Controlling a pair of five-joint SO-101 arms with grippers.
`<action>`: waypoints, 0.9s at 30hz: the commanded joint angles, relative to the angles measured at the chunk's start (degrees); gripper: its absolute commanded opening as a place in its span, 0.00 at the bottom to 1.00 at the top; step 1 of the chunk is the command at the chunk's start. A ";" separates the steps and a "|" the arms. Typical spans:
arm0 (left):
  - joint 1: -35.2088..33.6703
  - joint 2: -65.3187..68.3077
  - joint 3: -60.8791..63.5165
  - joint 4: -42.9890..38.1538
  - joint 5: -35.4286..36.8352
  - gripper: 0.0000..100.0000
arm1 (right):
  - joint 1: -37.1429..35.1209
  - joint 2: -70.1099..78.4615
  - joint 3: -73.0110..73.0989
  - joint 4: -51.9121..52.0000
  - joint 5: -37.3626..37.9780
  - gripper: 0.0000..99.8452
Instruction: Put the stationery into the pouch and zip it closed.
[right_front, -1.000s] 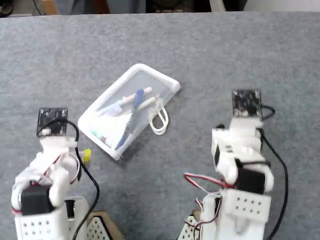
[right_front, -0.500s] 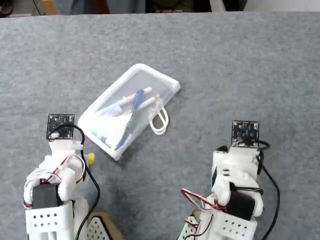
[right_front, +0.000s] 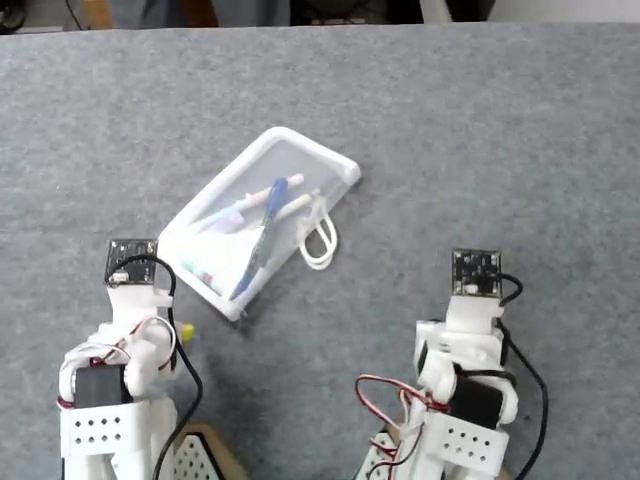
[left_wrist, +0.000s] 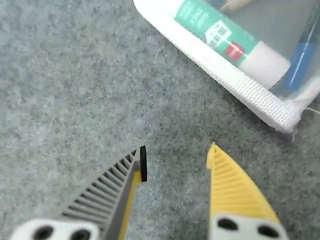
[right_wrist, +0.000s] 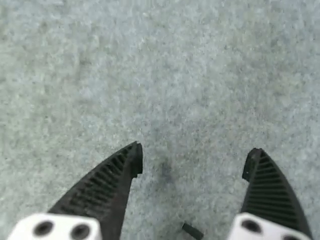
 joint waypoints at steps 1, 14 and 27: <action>-0.57 -0.44 0.40 -1.76 0.70 0.22 | 0.53 -4.79 0.22 0.26 -0.09 0.33; -0.66 -0.44 9.80 -8.44 0.70 0.22 | 0.53 -4.88 1.19 0.00 -0.09 0.33; -0.57 -0.44 10.33 -8.97 0.70 0.22 | 0.53 -4.88 1.19 0.00 0.00 0.33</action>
